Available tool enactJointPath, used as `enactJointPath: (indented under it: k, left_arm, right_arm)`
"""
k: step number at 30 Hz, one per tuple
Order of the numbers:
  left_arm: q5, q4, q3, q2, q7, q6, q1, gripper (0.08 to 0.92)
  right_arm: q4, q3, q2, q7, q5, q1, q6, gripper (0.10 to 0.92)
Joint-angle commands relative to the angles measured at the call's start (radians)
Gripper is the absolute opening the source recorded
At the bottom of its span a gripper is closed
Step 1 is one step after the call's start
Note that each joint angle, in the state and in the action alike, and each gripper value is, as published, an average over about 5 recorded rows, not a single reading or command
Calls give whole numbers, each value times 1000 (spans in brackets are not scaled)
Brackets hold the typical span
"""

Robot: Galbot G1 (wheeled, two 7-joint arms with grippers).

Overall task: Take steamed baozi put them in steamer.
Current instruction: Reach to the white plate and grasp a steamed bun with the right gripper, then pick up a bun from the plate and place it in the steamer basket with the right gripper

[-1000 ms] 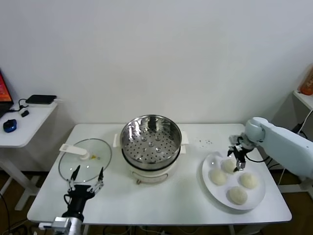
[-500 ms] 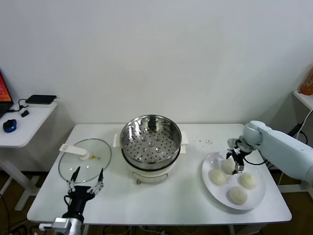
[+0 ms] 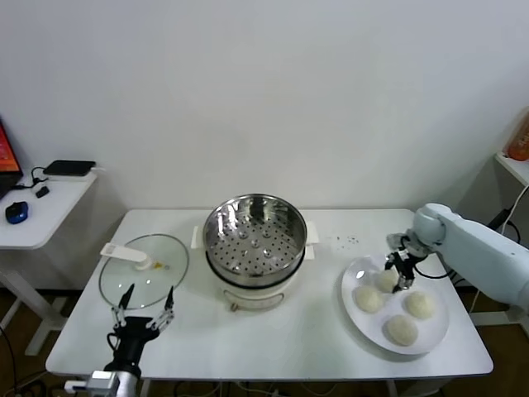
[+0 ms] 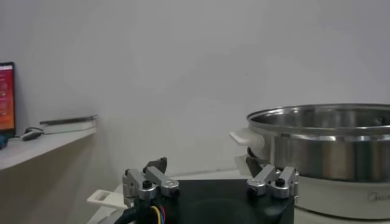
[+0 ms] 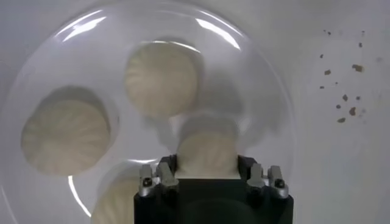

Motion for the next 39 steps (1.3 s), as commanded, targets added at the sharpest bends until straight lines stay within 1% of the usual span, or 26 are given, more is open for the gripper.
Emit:
enactJointPath:
  k: [1, 7, 13, 17, 22, 25, 30, 39]
  left_arm:
    - [0, -1, -1, -1, 0, 0, 0, 823]
    - [1, -3, -2, -4, -3, 9, 0, 823]
    - [5, -12, -2, -9, -11, 18, 1, 823]
    - [8, -17, -6, -9, -12, 18, 3, 823]
    - [8, -31, -9, -7, -10, 22, 9, 823]
    - [8, -36, -10, -7, -11, 23, 10, 823]
    - [8, -66, -10, -9, -6, 51, 24, 823]
    - [27, -83, -21, -13, 0, 51, 29, 823]
  right_arm:
    - [4, 2, 0, -2, -1, 16, 6, 653]
    - [78, -65, -19, -9, 37, 146, 32, 657]
    - [231, -194, -36, -14, 81, 349, 100, 664]
    - [309, -265, -17, -18, 95, 483, 156, 664]
    - [359, -338, 42, -24, 139, 649, 201, 662]
    - [354, -358, 100, -23, 151, 712, 225, 662]
    - [299, -330, 245, 4, 100, 747, 304, 650]
    - [164, -283, 514, 20, 51, 663, 345, 653]
